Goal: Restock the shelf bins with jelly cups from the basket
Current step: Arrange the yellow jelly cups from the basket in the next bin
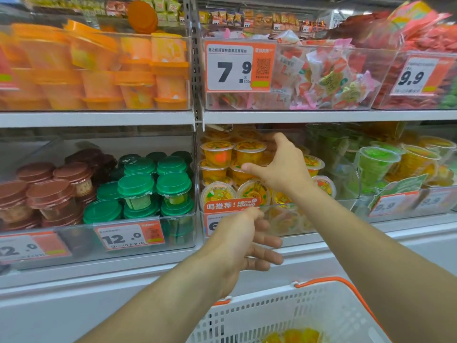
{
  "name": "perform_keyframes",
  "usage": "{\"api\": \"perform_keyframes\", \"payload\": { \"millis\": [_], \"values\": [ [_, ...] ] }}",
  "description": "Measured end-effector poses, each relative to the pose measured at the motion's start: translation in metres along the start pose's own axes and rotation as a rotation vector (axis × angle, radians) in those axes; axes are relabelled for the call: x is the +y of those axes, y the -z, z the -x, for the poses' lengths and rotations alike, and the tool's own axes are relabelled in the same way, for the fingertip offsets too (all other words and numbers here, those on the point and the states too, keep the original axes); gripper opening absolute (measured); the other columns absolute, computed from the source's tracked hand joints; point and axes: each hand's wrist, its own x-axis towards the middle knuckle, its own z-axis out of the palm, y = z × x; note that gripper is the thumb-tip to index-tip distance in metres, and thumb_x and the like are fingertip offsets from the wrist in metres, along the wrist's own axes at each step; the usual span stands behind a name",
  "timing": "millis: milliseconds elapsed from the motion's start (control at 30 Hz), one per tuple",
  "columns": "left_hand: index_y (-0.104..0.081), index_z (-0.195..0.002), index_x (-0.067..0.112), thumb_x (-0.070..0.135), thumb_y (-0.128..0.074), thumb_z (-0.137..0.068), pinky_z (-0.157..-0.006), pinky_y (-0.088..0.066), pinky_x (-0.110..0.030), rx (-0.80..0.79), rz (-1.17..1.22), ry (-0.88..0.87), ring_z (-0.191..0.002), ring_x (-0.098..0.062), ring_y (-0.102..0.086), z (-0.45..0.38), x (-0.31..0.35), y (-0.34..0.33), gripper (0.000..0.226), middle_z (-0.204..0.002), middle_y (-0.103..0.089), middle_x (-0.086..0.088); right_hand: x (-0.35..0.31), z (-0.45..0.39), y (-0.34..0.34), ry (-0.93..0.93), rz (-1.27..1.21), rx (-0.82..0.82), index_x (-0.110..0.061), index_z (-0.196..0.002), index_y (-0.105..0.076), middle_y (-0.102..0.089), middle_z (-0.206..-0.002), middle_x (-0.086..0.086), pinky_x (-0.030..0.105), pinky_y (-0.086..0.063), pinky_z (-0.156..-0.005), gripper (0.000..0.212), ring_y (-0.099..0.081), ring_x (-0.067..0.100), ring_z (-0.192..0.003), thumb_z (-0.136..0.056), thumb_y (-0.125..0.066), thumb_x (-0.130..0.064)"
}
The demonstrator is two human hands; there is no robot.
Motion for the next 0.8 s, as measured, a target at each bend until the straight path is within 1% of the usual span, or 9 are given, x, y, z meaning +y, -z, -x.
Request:
{"api": "perform_keyframes", "payload": {
  "millis": [100,167,233,300,367,433,500,633,800],
  "values": [
    [-0.061,-0.103,0.004,0.023,-0.047,-0.099,-0.057,-0.046,-0.029,-0.019,-0.205,0.012,-0.063,-0.029,-0.064,-0.007,-0.020,0.000,0.023,-0.079,-0.072,-0.010,0.009,0.033,0.010,0.097,-0.111,0.262,-0.020,-0.110,-0.063,-0.066,-0.104,-0.004,0.030,-0.053,-0.083,0.035,-0.062,0.011,-0.091,-0.080,-0.078,-0.024],
    [-0.060,-0.102,0.007,0.027,-0.048,-0.097,-0.062,-0.047,-0.030,-0.061,-0.508,0.027,-0.067,-0.028,-0.067,-0.018,-0.046,-0.001,0.024,-0.088,-0.074,-0.010,0.019,0.071,0.009,0.139,-0.281,0.441,-0.019,-0.091,-0.064,-0.062,-0.081,-0.011,0.024,-0.050,-0.065,0.013,-0.057,0.006,-0.069,-0.084,-0.071,-0.011],
    [-0.060,-0.098,0.006,0.034,-0.048,-0.096,-0.070,-0.052,-0.033,-0.176,-0.854,0.076,-0.073,-0.028,-0.066,-0.030,-0.079,-0.002,0.030,-0.096,-0.074,-0.015,0.047,0.118,-0.011,0.034,-0.418,0.408,-0.018,-0.085,-0.062,-0.054,-0.062,-0.012,0.021,-0.043,-0.055,0.013,-0.050,0.006,-0.055,-0.087,-0.069,-0.007],
    [-0.062,-0.093,0.006,0.035,-0.046,-0.096,-0.075,-0.052,-0.035,-0.313,-1.171,0.150,-0.074,-0.025,-0.059,-0.043,-0.118,-0.003,0.033,-0.089,-0.071,-0.016,0.091,0.169,-0.044,-0.136,-0.355,0.177,-0.022,-0.089,-0.060,-0.054,-0.056,-0.008,0.029,-0.044,-0.055,0.011,-0.052,0.008,-0.052,-0.090,-0.066,-0.013],
    [-0.064,-0.097,0.006,0.034,-0.045,-0.097,-0.073,-0.047,-0.035,-0.403,-1.390,0.223,-0.074,-0.023,-0.053,-0.056,-0.161,-0.004,0.033,-0.082,-0.063,-0.011,0.145,0.223,-0.075,-0.322,-0.126,-0.197,-0.024,-0.100,-0.059,-0.062,-0.066,-0.007,0.033,-0.047,-0.062,0.012,-0.058,0.005,-0.061,-0.091,-0.064,-0.019],
    [-0.063,-0.111,0.001,0.031,-0.046,-0.098,-0.075,-0.047,-0.037,-0.427,-1.443,0.258,-0.081,-0.026,-0.056,-0.069,-0.204,-0.007,0.037,-0.083,-0.055,-0.008,0.194,0.272,-0.094,-0.499,0.084,-0.527,-0.020,-0.117,-0.057,-0.069,-0.092,-0.002,0.033,-0.051,-0.071,0.026,-0.065,0.012,-0.081,-0.091,-0.060,-0.019],
    [-0.058,-0.119,0.004,0.029,-0.049,-0.098,-0.079,-0.045,-0.032,-0.360,-1.374,0.253,-0.100,-0.026,-0.060,-0.080,-0.246,-0.011,0.034,-0.101,-0.057,-0.009,0.235,0.311,-0.098,-0.648,0.167,-0.684,-0.020,-0.131,-0.051,-0.062,-0.121,0.003,0.030,-0.052,-0.074,0.040,-0.064,0.019,-0.096,-0.092,-0.059,-0.018],
    [-0.035,-0.144,0.013,0.026,-0.056,-0.094,-0.102,-0.045,-0.033,-0.128,-1.265,0.157,-0.126,-0.022,-0.049,-0.103,-0.311,-0.018,0.057,-0.145,-0.041,-0.009,0.289,0.339,-0.092,-0.797,0.249,-0.635,-0.025,-0.132,-0.048,-0.031,-0.146,0.004,0.033,-0.053,-0.084,0.048,-0.056,0.023,-0.111,-0.090,-0.063,-0.010],
    [-0.027,-0.149,0.025,0.014,-0.071,-0.082,-0.108,-0.044,-0.036,-0.032,-1.209,-0.064,-0.133,-0.024,-0.044,-0.138,-0.345,-0.029,0.081,-0.150,-0.033,-0.004,0.315,0.328,-0.103,-0.740,0.180,-0.529,-0.023,-0.140,-0.042,-0.031,-0.143,0.006,0.035,-0.052,-0.088,0.067,-0.053,0.027,-0.116,-0.082,-0.075,-0.022]
  ]
}}
